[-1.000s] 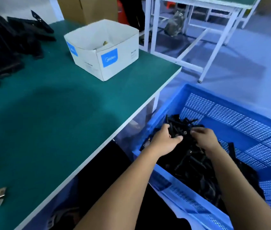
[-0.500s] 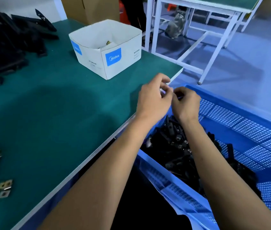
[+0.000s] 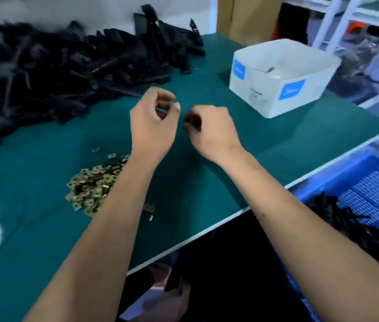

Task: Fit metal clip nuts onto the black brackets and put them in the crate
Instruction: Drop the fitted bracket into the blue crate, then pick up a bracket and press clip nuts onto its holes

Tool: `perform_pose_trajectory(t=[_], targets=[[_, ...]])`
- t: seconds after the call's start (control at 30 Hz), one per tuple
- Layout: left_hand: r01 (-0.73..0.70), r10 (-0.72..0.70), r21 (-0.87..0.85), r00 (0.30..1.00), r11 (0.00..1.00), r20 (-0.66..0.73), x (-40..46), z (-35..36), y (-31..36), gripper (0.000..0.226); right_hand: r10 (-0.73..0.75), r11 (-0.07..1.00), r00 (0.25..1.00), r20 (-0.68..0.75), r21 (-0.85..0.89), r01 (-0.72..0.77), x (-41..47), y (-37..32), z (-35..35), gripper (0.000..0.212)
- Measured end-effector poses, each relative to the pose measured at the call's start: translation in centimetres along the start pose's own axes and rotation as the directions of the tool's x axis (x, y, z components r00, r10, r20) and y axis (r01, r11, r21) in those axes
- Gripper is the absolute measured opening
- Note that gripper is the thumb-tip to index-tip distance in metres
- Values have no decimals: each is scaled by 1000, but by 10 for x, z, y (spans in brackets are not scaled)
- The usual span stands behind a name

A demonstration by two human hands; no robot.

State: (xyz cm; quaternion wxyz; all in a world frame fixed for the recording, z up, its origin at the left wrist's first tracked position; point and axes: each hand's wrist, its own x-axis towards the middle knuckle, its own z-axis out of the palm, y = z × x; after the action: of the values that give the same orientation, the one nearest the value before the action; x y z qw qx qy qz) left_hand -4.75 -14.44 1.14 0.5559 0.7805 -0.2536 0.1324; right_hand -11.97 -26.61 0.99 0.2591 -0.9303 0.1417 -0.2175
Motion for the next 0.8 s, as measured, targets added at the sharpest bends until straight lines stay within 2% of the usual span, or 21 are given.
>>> perform_pose_trajectory(t=[0.13,0.27,0.3,0.37,0.43,0.5,0.57,0.67,0.73,0.8], targets=[[124,-104,114,980,986,-172,13,-89,-53,7,-151,988,974,170,69,141,16,-71,59,15],[267,-214,103,907,958,-364,6,-148,-96,11,-284,958,928,240,25,287,39,-119,103,21],[302,-256,42,866,952,-430,5,-158,-103,11,-298,952,923,242,-2,307,46,-129,115,24],[330,-376,-183,763,926,-526,5,-166,-108,9,-299,945,925,236,-64,322,60,-144,134,30],[317,-408,-258,705,913,-580,9,-166,-108,8,-298,935,918,262,-111,336,75,-153,150,38],[310,-397,-248,711,918,-580,12,-163,-108,7,-289,927,886,362,-124,353,90,-159,165,50],[327,-387,-210,736,922,-555,15,-159,-108,7,-257,930,860,440,-130,344,102,-161,175,51],[350,-415,-224,723,909,-553,18,-159,-111,9,-310,941,870,383,-6,338,108,-161,173,29],[348,-454,-293,706,891,-543,20,-159,-113,10,-342,935,908,241,181,304,106,-163,166,16],[332,-507,-400,699,855,-504,20,-158,-113,12,-330,891,941,75,354,284,99,-168,156,14]])
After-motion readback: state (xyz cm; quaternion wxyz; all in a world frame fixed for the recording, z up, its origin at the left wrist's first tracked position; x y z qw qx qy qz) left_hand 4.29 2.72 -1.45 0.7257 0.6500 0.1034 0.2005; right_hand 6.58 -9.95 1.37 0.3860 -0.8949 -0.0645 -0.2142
